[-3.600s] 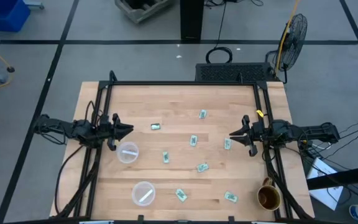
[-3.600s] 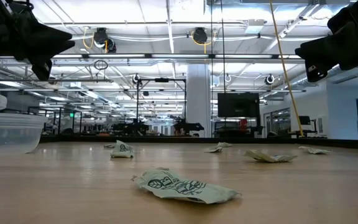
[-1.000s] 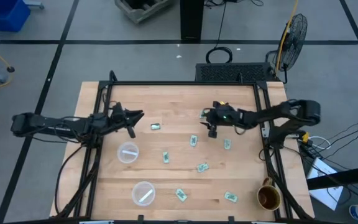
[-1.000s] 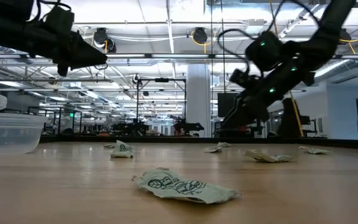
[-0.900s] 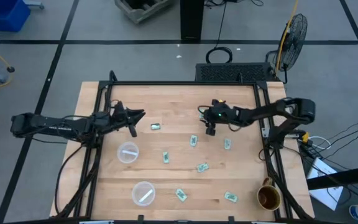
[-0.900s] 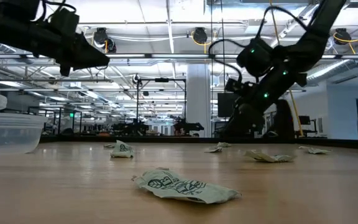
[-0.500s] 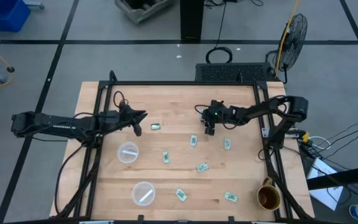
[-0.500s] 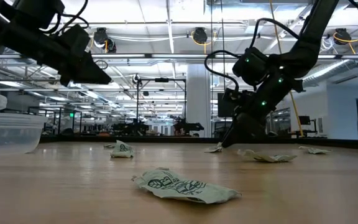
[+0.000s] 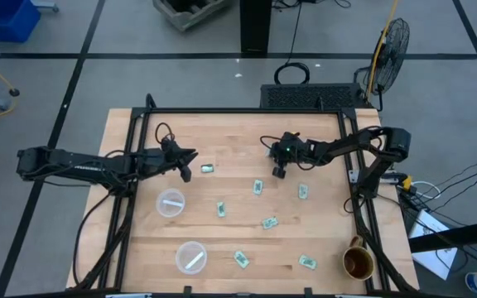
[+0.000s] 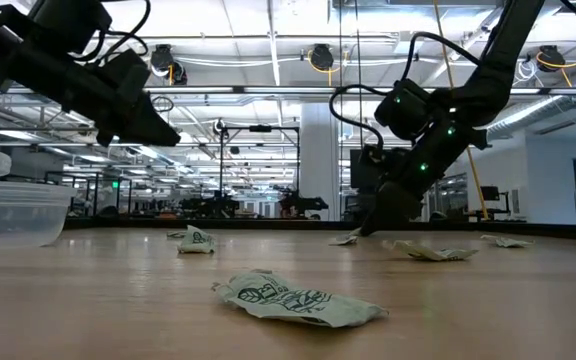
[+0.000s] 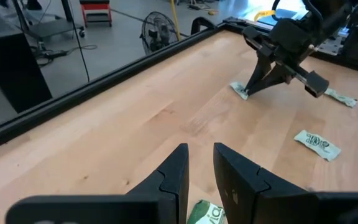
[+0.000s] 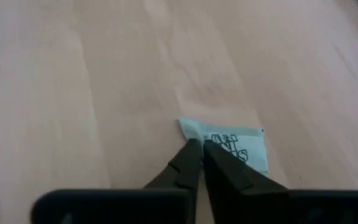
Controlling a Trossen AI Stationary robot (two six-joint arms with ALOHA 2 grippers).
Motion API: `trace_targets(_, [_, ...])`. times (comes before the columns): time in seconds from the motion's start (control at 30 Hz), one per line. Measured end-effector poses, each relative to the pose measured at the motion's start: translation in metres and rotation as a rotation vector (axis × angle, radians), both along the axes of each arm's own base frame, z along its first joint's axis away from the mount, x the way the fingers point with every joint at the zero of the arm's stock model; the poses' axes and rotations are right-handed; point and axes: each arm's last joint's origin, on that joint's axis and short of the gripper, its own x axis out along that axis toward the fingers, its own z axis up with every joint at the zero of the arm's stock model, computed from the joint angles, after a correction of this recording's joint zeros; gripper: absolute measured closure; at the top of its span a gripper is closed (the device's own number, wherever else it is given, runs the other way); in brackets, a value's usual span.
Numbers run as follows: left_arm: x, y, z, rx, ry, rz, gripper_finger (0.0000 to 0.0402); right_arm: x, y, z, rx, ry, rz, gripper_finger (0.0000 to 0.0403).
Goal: Pick and place Stevia / Truvia into bins
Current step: Put the stevia packet into the top container
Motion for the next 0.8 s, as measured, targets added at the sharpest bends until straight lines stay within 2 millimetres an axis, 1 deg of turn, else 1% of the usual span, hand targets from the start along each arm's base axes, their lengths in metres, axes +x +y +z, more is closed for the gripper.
trace_targets(0.17, [0.000,0.000,0.000,-0.047,-0.032,0.021,0.0323,0.001,0.002,0.001,0.010,-0.018,-0.017,0.0398])
trace_targets(0.37, [0.000,0.000,0.001,-0.065,-0.050,0.032,0.0323,0.010,0.016,0.004,-0.003,-0.069,0.048,0.0401])
trace_targets(0.67, [0.000,0.000,0.001,-0.065,-0.049,0.033,0.0323,0.033,0.053,0.021,-0.047,-0.291,0.186,0.0402])
trace_targets(0.73, [0.000,0.000,0.001,-0.065,-0.049,0.033,0.0323,0.037,0.063,0.025,-0.022,-0.346,0.221,0.0402])
trace_targets(0.8, [0.000,0.000,0.001,-0.065,-0.050,0.033,0.0323,0.040,0.074,0.029,0.035,-0.399,0.294,0.0402])
